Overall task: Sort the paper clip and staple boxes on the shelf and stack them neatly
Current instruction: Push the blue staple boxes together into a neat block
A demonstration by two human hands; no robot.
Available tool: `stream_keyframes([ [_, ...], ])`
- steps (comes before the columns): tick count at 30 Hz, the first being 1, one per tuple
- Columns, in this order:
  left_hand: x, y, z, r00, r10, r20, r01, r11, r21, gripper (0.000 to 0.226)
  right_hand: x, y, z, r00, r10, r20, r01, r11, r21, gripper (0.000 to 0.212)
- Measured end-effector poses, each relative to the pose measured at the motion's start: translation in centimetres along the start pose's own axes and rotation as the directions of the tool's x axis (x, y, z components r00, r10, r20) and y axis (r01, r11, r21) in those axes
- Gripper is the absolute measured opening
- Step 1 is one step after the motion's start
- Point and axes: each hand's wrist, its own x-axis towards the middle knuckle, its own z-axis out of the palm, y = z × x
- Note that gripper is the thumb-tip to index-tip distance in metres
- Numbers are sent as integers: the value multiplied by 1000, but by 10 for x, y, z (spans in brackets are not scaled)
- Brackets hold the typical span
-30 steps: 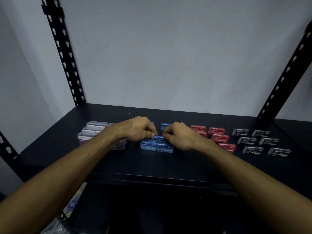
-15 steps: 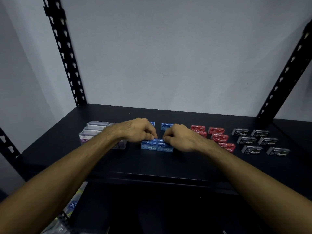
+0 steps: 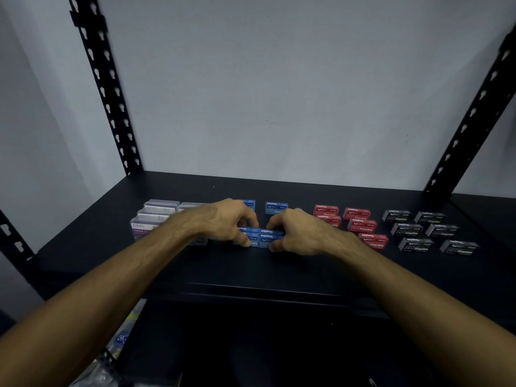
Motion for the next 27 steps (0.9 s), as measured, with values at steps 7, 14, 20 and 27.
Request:
stream_keyframes([
  [7,-1,-1,2,1000,12,-12,-12,1000,-5,30,2,1,2,1000,-11,-3,11,1000,-7,33],
  [14,0,-2,3,1000,25,-17,-25,1000,-2,29,3,3,4,1000,-10,-8,10,1000,-4,32],
  [20,1,-2,1,1000,28,-3,-28,1000,10,35,4,5,3,1000,-5,-5,5,1000,-9,37],
  [27,1,-12,-25,974,11,-227,-38,993,-112,51,4,12,-13,994,74,-82,-63,990,128,54],
])
